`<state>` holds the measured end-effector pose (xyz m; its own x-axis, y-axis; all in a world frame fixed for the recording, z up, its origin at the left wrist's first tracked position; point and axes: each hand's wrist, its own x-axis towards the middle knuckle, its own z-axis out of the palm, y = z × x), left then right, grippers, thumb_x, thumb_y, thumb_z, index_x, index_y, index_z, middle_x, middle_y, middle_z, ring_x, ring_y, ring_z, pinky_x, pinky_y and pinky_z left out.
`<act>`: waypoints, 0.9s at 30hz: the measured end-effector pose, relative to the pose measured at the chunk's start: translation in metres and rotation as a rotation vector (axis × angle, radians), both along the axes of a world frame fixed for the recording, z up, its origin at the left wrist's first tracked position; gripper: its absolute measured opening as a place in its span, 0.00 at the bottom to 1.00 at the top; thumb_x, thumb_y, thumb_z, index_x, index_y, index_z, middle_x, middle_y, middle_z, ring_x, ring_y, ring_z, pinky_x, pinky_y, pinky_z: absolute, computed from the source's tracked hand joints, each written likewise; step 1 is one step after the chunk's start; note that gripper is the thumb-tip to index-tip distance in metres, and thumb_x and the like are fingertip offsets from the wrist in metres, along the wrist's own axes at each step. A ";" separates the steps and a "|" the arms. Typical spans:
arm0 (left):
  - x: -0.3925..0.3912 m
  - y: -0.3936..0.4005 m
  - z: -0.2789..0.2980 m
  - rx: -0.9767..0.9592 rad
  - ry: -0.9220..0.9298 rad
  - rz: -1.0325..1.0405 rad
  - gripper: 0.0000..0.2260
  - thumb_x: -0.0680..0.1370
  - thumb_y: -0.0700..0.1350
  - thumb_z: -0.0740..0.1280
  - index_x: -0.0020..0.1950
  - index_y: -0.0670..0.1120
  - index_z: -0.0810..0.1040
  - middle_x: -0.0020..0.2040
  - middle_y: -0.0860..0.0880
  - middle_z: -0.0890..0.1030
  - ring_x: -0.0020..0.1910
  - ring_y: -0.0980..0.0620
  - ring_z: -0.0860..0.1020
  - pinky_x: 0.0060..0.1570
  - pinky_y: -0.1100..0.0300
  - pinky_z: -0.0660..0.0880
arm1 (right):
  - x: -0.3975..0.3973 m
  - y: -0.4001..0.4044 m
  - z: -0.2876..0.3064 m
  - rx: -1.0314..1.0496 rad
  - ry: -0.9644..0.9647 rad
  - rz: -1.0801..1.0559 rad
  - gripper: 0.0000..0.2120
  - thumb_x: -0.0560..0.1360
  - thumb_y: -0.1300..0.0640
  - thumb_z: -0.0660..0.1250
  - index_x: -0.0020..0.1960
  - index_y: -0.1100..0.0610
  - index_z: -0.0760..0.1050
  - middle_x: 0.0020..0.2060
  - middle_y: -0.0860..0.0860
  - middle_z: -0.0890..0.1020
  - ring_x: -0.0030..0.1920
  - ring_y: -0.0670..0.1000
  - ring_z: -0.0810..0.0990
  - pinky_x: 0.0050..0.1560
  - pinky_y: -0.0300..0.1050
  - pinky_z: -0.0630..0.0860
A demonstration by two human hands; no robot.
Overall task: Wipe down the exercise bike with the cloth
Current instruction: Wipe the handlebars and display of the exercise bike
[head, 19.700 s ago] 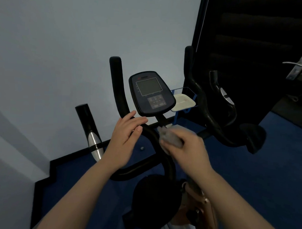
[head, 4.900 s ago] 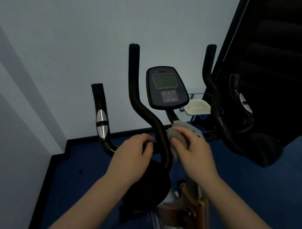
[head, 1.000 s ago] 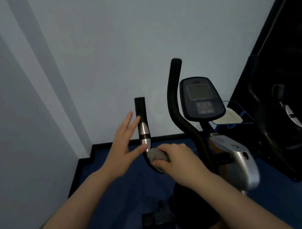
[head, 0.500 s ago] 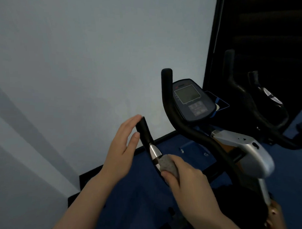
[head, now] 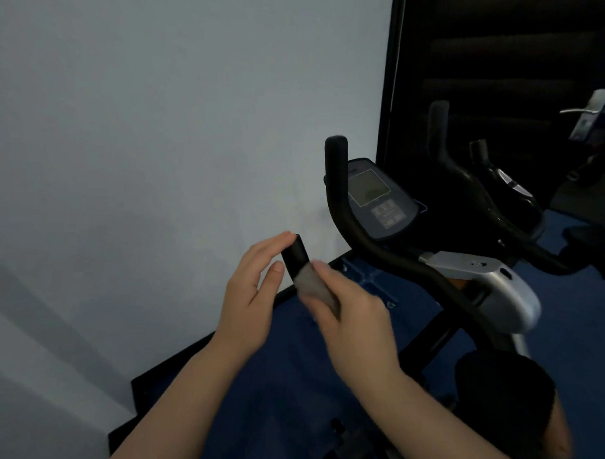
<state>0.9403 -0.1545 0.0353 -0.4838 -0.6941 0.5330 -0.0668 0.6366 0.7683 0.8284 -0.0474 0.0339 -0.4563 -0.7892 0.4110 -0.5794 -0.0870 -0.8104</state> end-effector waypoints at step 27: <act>-0.005 0.051 -0.049 -0.357 -0.409 -0.096 0.22 0.85 0.54 0.46 0.79 0.55 0.54 0.80 0.59 0.50 0.80 0.53 0.46 0.76 0.57 0.39 | 0.003 0.097 -0.070 0.021 0.246 -0.264 0.30 0.71 0.67 0.71 0.71 0.54 0.70 0.71 0.47 0.71 0.74 0.45 0.66 0.72 0.45 0.64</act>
<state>0.9350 -0.1037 -0.0132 -0.7532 -0.4470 0.4825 -0.2436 0.8710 0.4266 0.8317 0.0492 -0.0358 -0.5350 -0.6668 0.5189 -0.7575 0.1065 -0.6441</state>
